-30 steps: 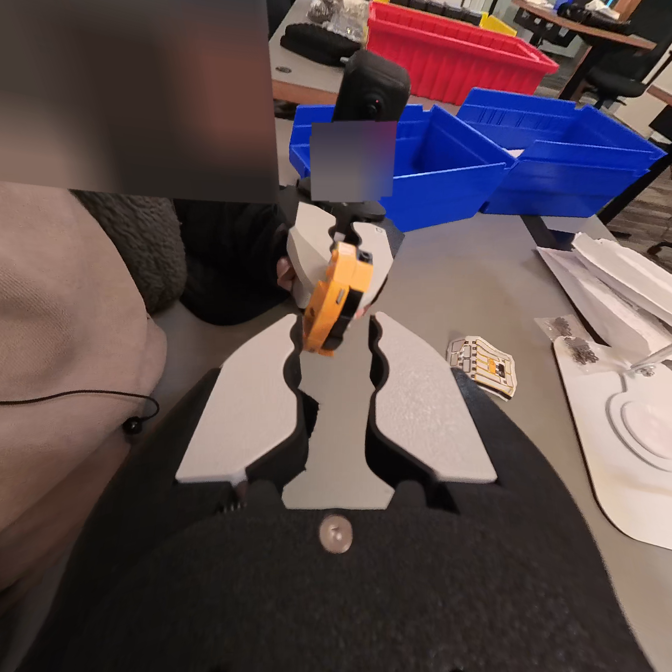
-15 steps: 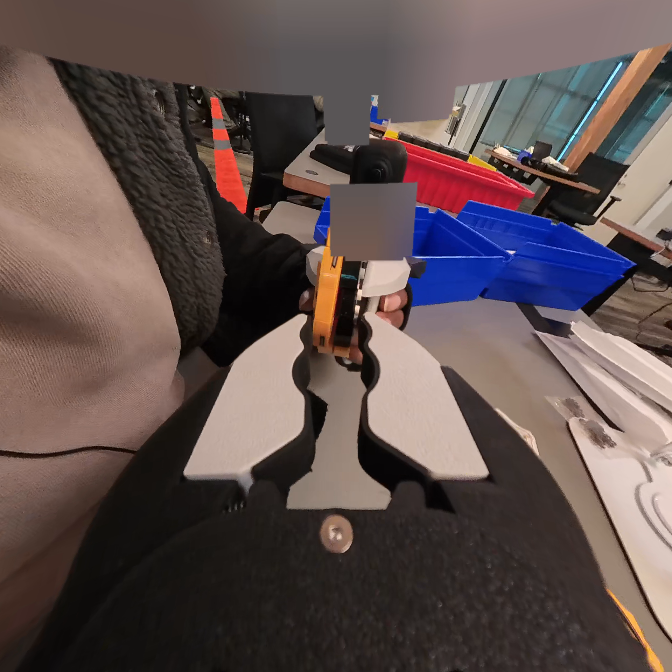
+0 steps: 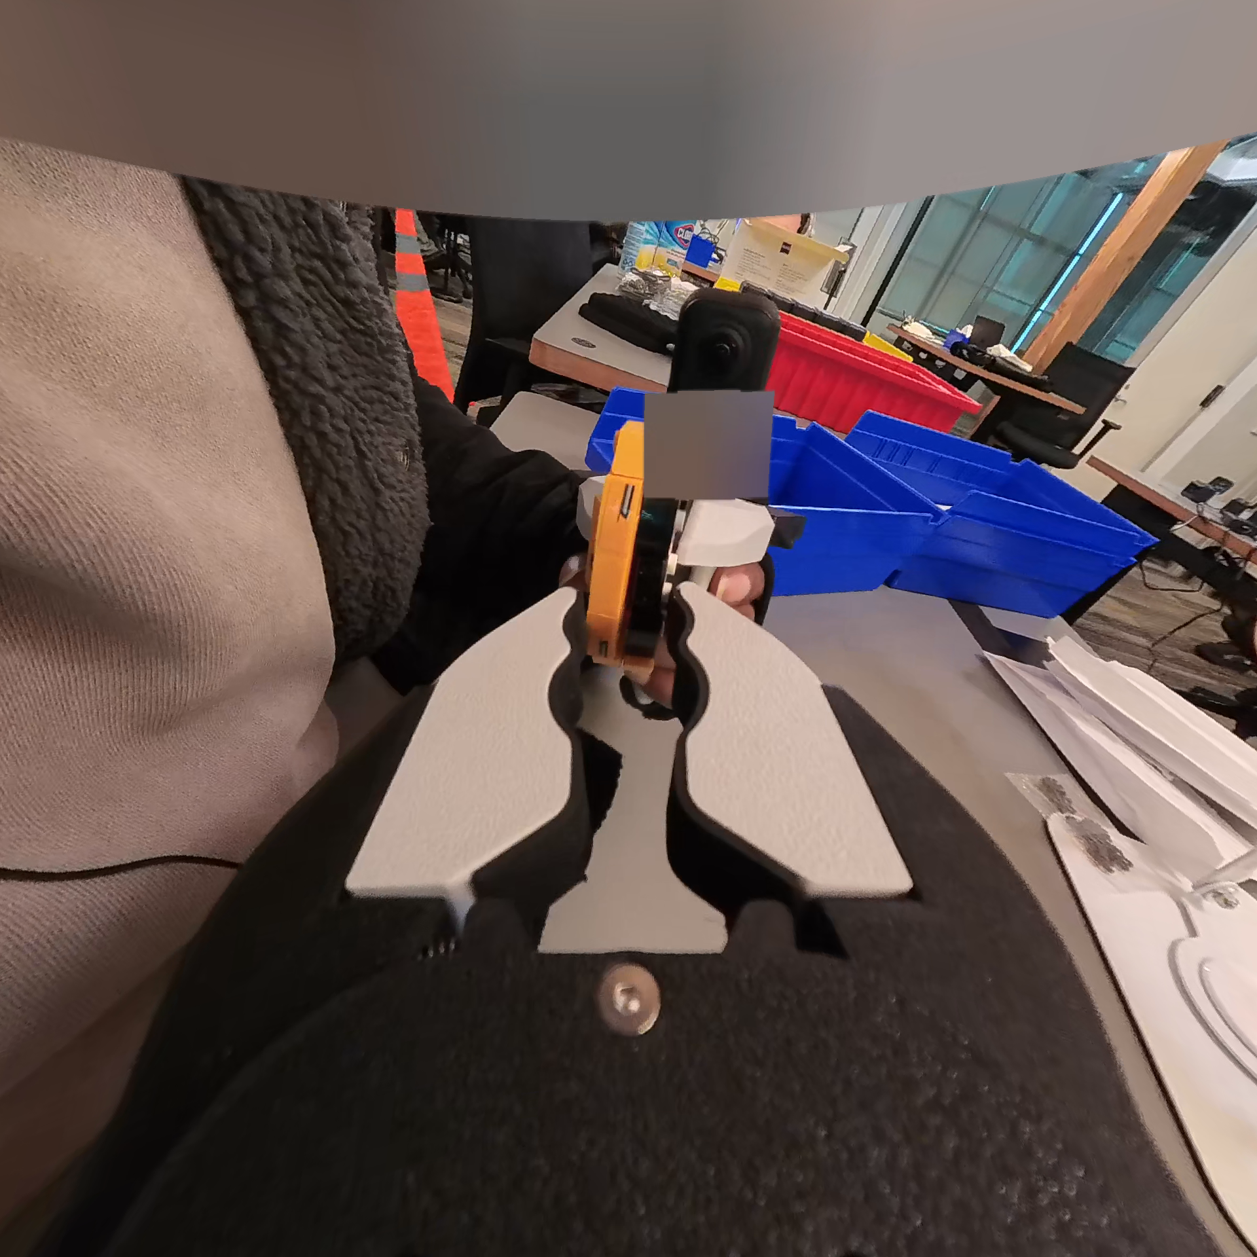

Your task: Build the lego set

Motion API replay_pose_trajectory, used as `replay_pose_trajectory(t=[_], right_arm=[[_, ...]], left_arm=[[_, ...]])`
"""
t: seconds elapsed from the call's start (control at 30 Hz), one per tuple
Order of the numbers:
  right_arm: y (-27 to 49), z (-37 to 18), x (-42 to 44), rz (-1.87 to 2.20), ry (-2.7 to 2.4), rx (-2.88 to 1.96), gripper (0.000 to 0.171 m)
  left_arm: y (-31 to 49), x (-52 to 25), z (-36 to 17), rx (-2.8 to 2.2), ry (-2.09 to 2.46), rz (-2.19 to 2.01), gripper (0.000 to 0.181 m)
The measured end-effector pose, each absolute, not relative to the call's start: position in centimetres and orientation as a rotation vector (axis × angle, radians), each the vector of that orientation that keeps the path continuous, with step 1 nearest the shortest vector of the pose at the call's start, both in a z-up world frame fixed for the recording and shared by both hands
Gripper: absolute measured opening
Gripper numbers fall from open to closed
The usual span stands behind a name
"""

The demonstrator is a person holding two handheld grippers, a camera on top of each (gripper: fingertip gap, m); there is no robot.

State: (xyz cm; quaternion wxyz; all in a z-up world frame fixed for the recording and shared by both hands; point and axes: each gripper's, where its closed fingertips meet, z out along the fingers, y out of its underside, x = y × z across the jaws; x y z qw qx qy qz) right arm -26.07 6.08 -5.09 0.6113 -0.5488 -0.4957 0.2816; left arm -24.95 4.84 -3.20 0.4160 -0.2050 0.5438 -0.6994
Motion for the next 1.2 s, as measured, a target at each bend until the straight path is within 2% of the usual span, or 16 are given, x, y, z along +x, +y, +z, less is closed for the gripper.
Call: replay_pose_trajectory(t=[0.03, 0.43, 0.8, 1.03, 1.2], right_arm=[[6.1, -5.1, -26.1, 0.645, -1.143, -1.266, 0.022], [6.0, -4.8, -25.9, 0.662, -1.121, -1.276, 0.023], [7.8, -5.8, -25.0, 0.782, -1.009, -1.412, 0.036], [10.2, -6.3, -23.3, 1.026, -0.752, -1.55, 0.035], [10.9, -6.2, -22.8, 1.134, -0.636, -1.564, 0.024]], left_arm=[[4.8, -25.0, -3.2, -0.514, 1.365, -1.76, 0.011], [5.2, -24.8, -2.9, -0.548, 1.318, -1.824, 0.012], [8.5, -23.7, -2.2, -0.775, 1.092, -1.949, 0.011], [11.3, -21.4, -3.1, -1.076, 0.814, -2.016, 0.011], [11.7, -20.7, -3.5, -1.151, 0.724, -2.03, 0.011]])
